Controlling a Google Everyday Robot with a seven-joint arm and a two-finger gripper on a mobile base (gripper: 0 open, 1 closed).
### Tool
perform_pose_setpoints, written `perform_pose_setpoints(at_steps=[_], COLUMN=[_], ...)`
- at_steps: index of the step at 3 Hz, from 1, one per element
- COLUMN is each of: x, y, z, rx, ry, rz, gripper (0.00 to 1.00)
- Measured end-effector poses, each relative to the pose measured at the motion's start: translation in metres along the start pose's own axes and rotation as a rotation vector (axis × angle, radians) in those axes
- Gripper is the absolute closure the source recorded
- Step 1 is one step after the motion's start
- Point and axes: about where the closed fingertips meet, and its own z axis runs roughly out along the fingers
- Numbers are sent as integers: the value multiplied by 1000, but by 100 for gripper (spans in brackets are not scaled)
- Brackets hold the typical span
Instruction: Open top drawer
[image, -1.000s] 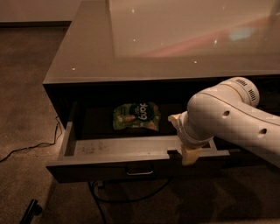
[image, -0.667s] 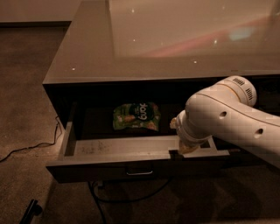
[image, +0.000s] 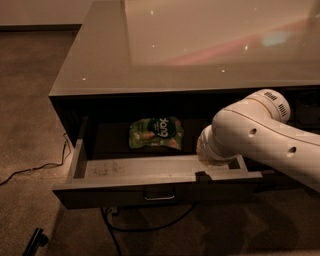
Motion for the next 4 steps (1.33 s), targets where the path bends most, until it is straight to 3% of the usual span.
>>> perform_pose_setpoints(at_steps=[1,2,3,4], x=[2,3,0,-8], y=[-4,-6,-4,6], z=[10,21,35,53], rx=[14,14,-9,-64], ry=[-23,-45,-69,-104], rz=[-8,-16,-29,-45], gripper=[100,100,100,100])
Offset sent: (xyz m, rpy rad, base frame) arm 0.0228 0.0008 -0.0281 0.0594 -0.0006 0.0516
